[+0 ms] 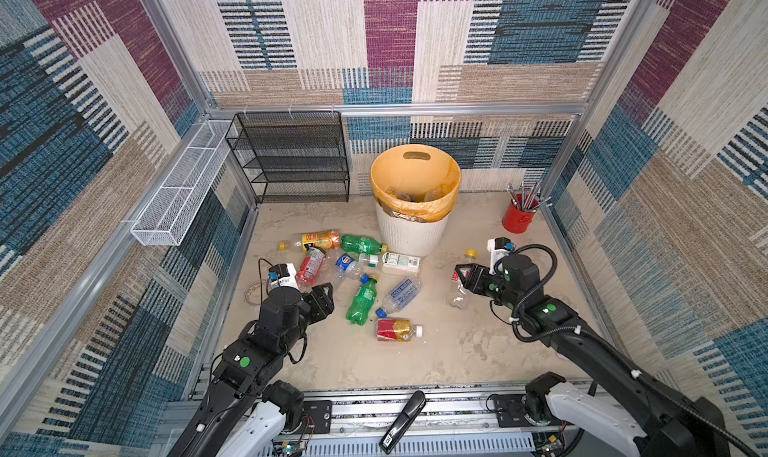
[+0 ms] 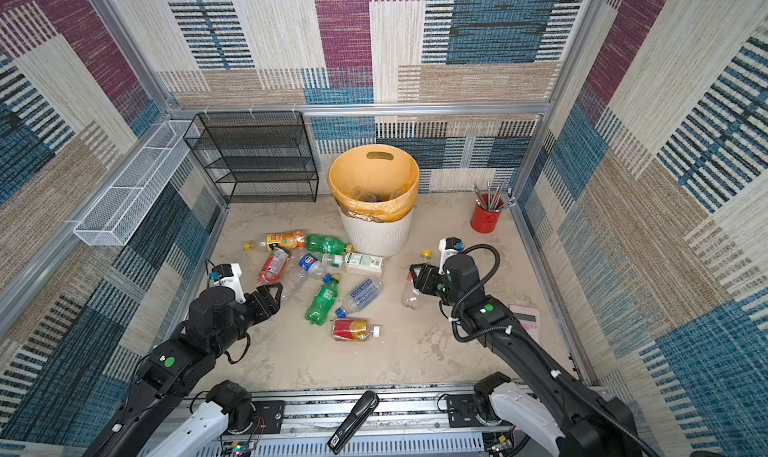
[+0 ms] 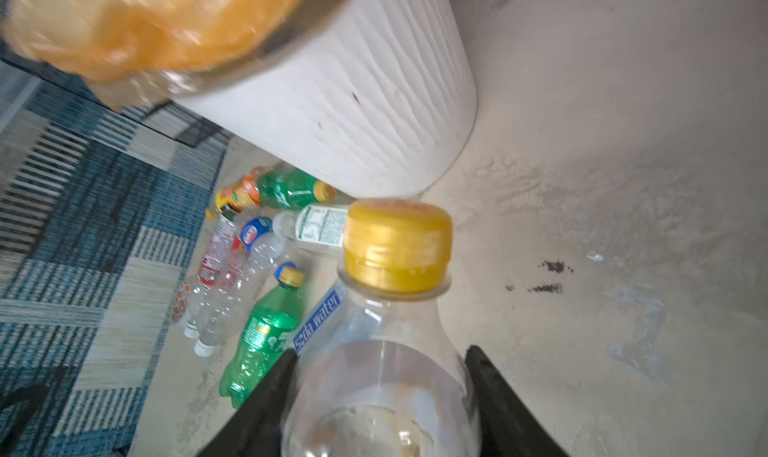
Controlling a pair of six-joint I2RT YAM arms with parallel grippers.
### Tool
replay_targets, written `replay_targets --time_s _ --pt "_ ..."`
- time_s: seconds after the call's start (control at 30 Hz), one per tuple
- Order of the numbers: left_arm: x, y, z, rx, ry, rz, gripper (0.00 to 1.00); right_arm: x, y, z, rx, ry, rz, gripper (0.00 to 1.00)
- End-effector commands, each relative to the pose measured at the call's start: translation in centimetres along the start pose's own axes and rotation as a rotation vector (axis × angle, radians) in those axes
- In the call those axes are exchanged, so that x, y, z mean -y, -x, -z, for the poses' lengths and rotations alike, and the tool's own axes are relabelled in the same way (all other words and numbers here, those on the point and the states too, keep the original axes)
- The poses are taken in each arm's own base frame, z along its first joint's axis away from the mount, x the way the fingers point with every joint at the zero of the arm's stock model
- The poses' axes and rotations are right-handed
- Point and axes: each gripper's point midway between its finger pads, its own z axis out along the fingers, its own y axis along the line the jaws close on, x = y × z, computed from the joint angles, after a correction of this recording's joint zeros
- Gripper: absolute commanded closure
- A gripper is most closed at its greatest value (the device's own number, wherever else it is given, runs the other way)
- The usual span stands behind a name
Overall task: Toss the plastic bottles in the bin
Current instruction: 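Lift the bottle with the right gripper over the bin and release it, then return the right gripper while the left gripper reaches toward the green soda bottle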
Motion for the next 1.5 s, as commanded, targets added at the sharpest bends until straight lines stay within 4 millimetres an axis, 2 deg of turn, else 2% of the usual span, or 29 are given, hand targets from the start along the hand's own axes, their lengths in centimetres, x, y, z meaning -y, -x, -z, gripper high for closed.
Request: replay_targets --time_s 0.0,0.2,0.3,0.4,0.47,0.5,0.57,0.6,0.63,0.7,0.77,0.9,0.97,1.03,1.13,1.17,1.27,1.3,1.4,1.47 --pt "1.3 1.0 0.1 0.020 -0.043 -0.002 0.28 -2.2 5.7 3.3 0.304 0.100 -0.014 0.49" --pt "1.8 1.2 -0.1 0.012 -0.052 -0.001 0.28 -5.2 12.0 11.0 0.712 0.250 0.010 0.56" --pt "2.1 1.5 -0.2 0.022 -0.064 0.009 0.28 -7.3 15.5 13.4 0.860 0.296 0.034 0.55" --pt "2.4 1.7 -0.4 0.027 -0.071 0.015 0.29 -11.1 19.7 13.6 0.950 0.372 0.068 0.54" --pt "2.7 1.8 -0.6 0.029 -0.078 0.016 0.29 -14.5 23.3 12.3 0.979 0.418 0.106 0.53" --pt "2.9 2.0 -0.7 0.032 -0.082 0.016 0.29 -16.7 25.5 10.9 0.977 0.443 0.129 0.50" --pt "3.2 2.3 -0.7 0.034 -0.084 0.010 0.29 -20.4 28.8 7.4 0.932 0.486 0.172 0.37" --pt "3.4 2.6 -0.7 0.037 -0.086 0.006 0.29 -21.7 30.1 5.3 0.883 0.482 0.175 0.29" --pt "3.5 2.8 -0.5 0.043 -0.088 0.001 0.29 -22.3 30.9 4.7 0.868 0.476 0.172 0.24" --pt "3.8 3.3 0.0 0.055 -0.092 -0.016 0.29 -22.1 31.5 6.4 0.927 0.471 0.153 0.14" --pt "3.5 3.6 0.4 0.068 -0.080 -0.027 0.29 -21.6 31.9 8.1 0.971 0.435 0.164 0.09" --pt "2.7 3.3 0.6 0.084 -0.067 -0.024 0.28 -21.8 32.0 11.6 1.010 0.417 0.211 0.08" --pt "2.6 3.1 0.6 0.078 -0.065 -0.025 0.28 -21.4 31.4 12.5 0.995 0.399 0.227 0.10" --pt "2.5 2.8 0.3 0.067 -0.059 -0.026 0.28 -20.4 29.7 12.3 0.930 0.375 0.242 0.12" --pt "2.5 2.6 -0.1 0.055 -0.058 -0.026 0.28 -17.1 24.9 10.2 0.758 0.321 0.216 0.17" --pt "2.5 2.4 -0.3 0.048 -0.058 -0.023 0.28 -15.7 22.9 9.2 0.689 0.296 0.200 0.19" --pt "2.5 1.9 -0.7 0.034 -0.063 -0.007 0.28 -10.3 15.0 5.6 0.438 0.207 0.131 0.24" --pt "2.5 1.8 -0.9 0.029 -0.064 -0.001 0.28 -7.8 11.5 4.4 0.335 0.164 0.093 0.26" --pt "2.1 1.3 -1.1 0.015 -0.057 0.013 0.28 -2.4 3.2 2.5 0.107 0.075 0.006 0.30" --pt "1.9 0.9 -1.2 0.004 -0.051 0.019 0.29 0.3 -1.4 1.9 -0.017 0.028 -0.045 0.31"
